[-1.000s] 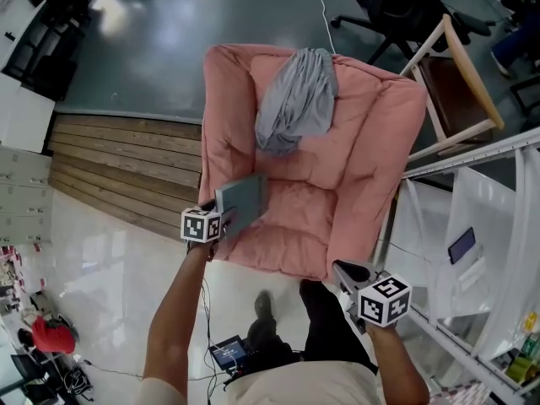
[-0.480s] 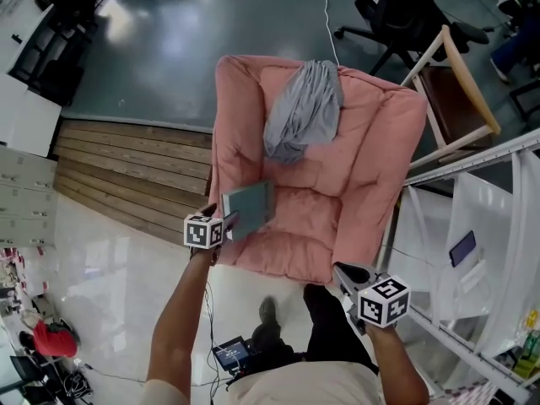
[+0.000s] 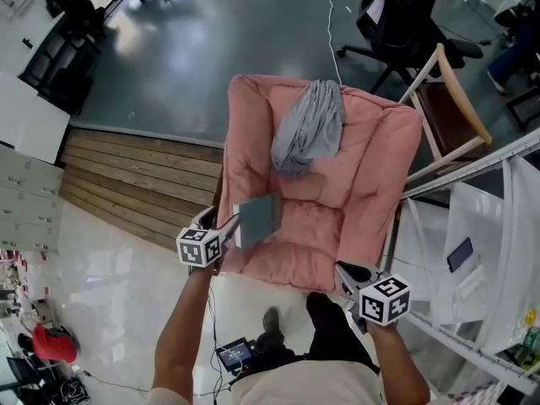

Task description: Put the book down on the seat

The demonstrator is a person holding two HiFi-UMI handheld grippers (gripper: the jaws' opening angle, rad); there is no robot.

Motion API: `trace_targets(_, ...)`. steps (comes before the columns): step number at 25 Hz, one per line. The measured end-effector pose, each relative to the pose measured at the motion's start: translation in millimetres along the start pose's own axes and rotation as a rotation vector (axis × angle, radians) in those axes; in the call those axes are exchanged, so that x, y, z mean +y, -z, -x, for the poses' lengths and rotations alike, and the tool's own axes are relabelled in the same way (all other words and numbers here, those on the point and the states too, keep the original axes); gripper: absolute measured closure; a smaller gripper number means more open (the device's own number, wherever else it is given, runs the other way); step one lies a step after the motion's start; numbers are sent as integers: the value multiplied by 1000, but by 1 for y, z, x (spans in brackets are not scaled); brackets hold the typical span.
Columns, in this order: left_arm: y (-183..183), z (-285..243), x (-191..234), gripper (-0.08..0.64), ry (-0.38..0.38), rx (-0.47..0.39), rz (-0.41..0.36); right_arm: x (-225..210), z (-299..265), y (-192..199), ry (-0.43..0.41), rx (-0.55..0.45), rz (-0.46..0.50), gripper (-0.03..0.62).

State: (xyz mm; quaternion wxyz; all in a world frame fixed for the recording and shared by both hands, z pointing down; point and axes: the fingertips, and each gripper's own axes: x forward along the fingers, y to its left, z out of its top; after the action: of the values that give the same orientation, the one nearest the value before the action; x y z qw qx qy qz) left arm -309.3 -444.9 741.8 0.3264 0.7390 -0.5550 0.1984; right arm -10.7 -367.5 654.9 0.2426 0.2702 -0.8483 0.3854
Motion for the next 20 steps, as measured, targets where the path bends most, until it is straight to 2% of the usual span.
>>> trace_targets(4,-50,51,-22,303,26,-130,-24,19,11,-17,0,-26,21,598)
trace_targets(10,-103,127,-60,454,76,-322,-67,36,30,-34,4,-80,66,598)
trace_targets(13,-116,170,-81,531,115,-393,-94,52,44,-37,5,-94,108,600)
trace_targets(17,-119,221,-102,545,146,-440,-144,83,63,-40,12,-110,214,601)
trace_targets(20,-115,249,-112,545,143,-466,-144,102,76,-39,7,-112,271,601)
